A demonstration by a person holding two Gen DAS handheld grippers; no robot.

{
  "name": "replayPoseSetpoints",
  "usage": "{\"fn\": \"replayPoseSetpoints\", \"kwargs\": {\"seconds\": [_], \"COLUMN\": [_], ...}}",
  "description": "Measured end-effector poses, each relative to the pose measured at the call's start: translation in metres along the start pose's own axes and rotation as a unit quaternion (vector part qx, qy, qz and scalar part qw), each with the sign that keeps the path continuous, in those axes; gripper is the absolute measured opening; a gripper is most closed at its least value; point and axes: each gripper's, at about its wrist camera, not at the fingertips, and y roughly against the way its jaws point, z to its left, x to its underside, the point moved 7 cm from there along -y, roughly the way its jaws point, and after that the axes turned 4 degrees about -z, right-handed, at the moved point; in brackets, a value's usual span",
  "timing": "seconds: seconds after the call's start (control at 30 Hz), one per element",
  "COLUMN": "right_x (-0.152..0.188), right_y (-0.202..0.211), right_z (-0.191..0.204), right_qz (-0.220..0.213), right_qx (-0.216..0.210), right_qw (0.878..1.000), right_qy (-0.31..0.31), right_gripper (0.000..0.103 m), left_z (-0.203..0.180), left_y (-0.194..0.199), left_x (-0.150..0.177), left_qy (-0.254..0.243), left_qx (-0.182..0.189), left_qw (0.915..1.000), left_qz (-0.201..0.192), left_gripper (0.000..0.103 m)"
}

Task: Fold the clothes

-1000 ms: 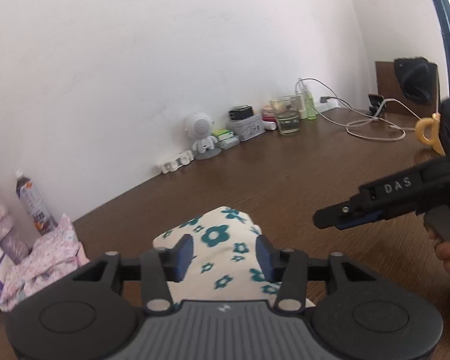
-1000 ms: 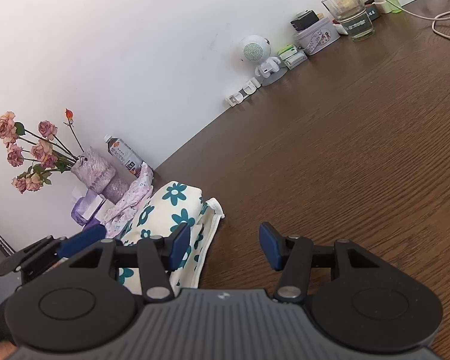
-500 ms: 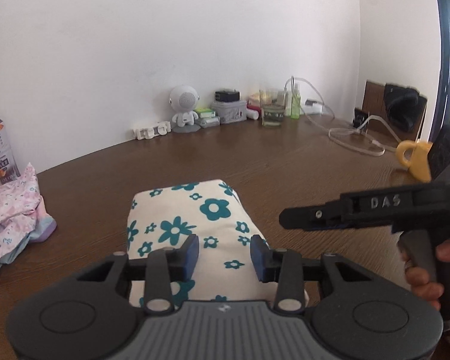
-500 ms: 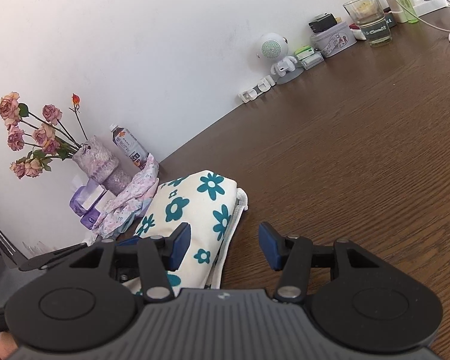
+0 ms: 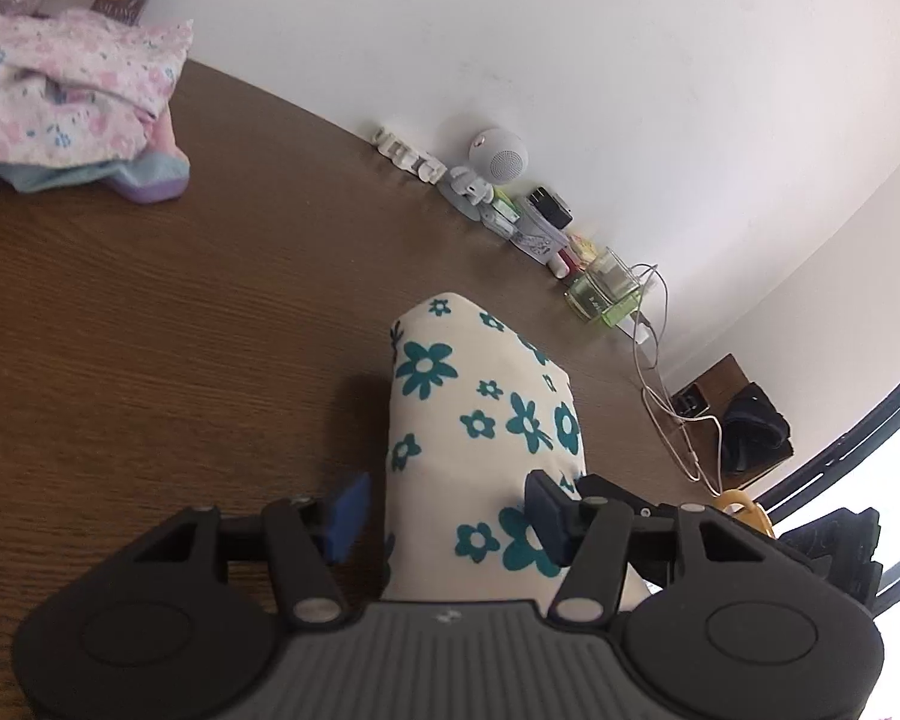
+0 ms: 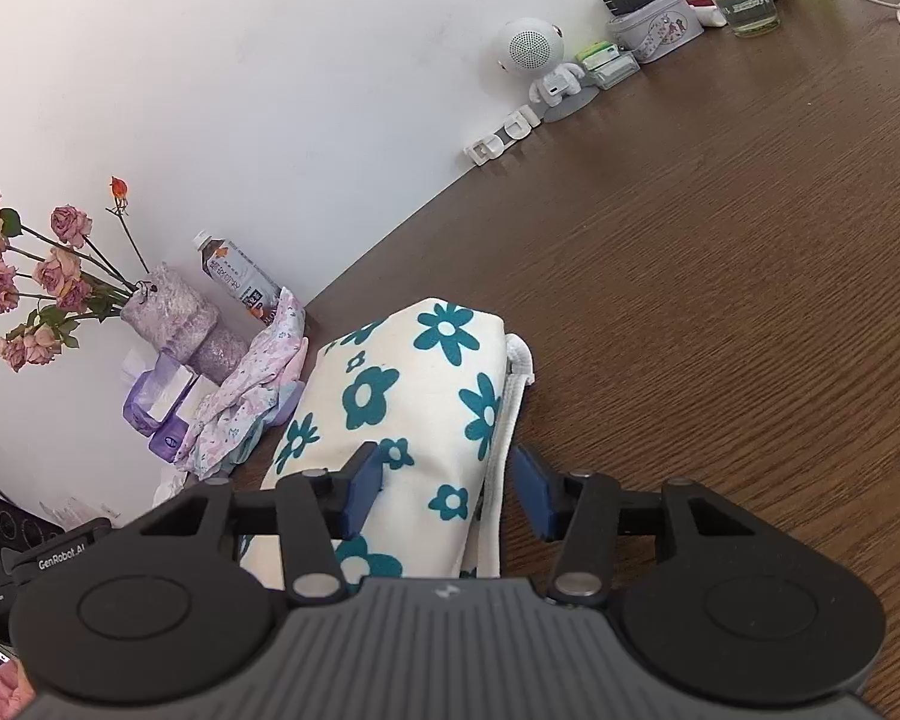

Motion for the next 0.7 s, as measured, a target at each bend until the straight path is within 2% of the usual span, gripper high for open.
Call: {"fn": "replayPoseSetpoints", "kwargs": {"seconds": [0.03,0.07,0.23,0.5,0.63,0.7], "right_x": [0.002,0.003,0.009,0.041,0.058,0.061], "right_y": [-0.001,-0.003,-0.009,-0.040,-0.054,-0.047], "right_z": [0.001,0.002,0.010,0.060,0.083,0.090], "right_qz": [0.002,0.004,0.014,0.068,0.089,0.088], "right_qx": [-0.004,-0.005,-0.011,-0.063,-0.080,-0.084], "right_qw": [1.000,1.000,1.000,0.995,0.992,0.991], "right_qy": [-0.001,0.000,0.002,0.027,0.041,0.058], "right_gripper": [0.034,0.029,0.024,0.024,0.024,0.025], "left_z": [0.003,0.006,0.021,0.061,0.076,0.078], "left_y": [-0.001,-0.002,-0.004,0.058,0.077,0.079], "left_x": [0.001,0.003,0.010,0.012,0.013,0.013], "left_qy": [0.009,0.019,0.064,0.085,0.092,0.092], "left_qx": [0.008,0.015,0.049,0.003,-0.015,-0.017], "left_qw": [0.9999,0.9997,0.9962,0.9963,0.9953,0.9952], "left_qz": [0.005,0.010,0.033,-0.010,-0.027,-0.028], "left_gripper": [0.043,0.041,0.037,0.036,0.037,0.038]}}
